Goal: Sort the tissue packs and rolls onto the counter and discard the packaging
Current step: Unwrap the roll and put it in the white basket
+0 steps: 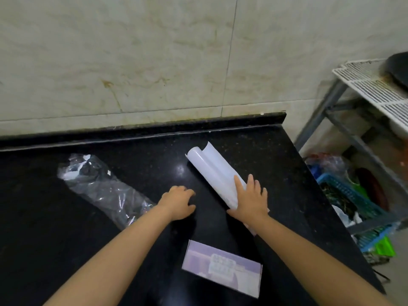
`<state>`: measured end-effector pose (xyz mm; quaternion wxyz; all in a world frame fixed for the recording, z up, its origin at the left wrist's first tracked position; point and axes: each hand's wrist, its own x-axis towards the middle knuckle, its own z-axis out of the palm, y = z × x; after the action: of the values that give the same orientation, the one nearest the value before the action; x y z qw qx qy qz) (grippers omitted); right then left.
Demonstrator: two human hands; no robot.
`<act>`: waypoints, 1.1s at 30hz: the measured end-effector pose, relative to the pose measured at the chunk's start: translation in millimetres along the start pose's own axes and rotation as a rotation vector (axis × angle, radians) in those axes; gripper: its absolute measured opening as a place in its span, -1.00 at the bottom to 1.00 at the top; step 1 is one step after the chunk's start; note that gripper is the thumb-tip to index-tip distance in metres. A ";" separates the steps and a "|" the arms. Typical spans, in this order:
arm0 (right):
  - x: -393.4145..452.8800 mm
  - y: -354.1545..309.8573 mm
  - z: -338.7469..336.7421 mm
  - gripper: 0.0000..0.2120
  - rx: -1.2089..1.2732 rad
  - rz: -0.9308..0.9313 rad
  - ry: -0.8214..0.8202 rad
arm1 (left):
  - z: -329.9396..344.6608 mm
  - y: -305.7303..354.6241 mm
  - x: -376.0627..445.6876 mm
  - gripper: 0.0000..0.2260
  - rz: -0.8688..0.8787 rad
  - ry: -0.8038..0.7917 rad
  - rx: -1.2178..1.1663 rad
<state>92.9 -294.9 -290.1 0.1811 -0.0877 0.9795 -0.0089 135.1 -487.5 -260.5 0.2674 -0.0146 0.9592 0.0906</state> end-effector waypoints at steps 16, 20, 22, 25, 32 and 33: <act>25.9 -3.9 -18.4 -0.44 0.053 -0.167 0.018 | -0.6 -22.0 -54.1 -0.58 -0.360 0.121 -0.008; 18.7 -44.4 -33.5 -0.44 0.064 -0.330 0.075 | -7.8 -35.7 -82.5 -0.58 -0.450 0.245 0.110; 6.0 -80.4 -38.8 -0.44 0.094 -0.444 0.089 | -6.3 -47.7 -101.2 -0.58 -0.506 0.288 0.091; -23.1 -140.1 -43.2 -0.46 0.132 -0.614 0.089 | 4.4 -74.1 -135.7 -0.60 -0.607 0.312 0.020; -118.2 -298.3 -25.8 -0.57 0.167 -0.874 0.051 | 48.0 -185.8 -258.9 -0.57 -0.786 0.325 -0.070; -129.4 -317.2 -21.8 -0.55 0.156 -0.885 0.045 | 55.0 -202.8 -275.4 -0.57 -0.796 0.320 -0.071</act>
<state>257.5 -584.8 -208.4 0.1444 -0.4842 0.8477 -0.1615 414.6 -682.5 -198.4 0.1285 -0.4067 0.9044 0.0099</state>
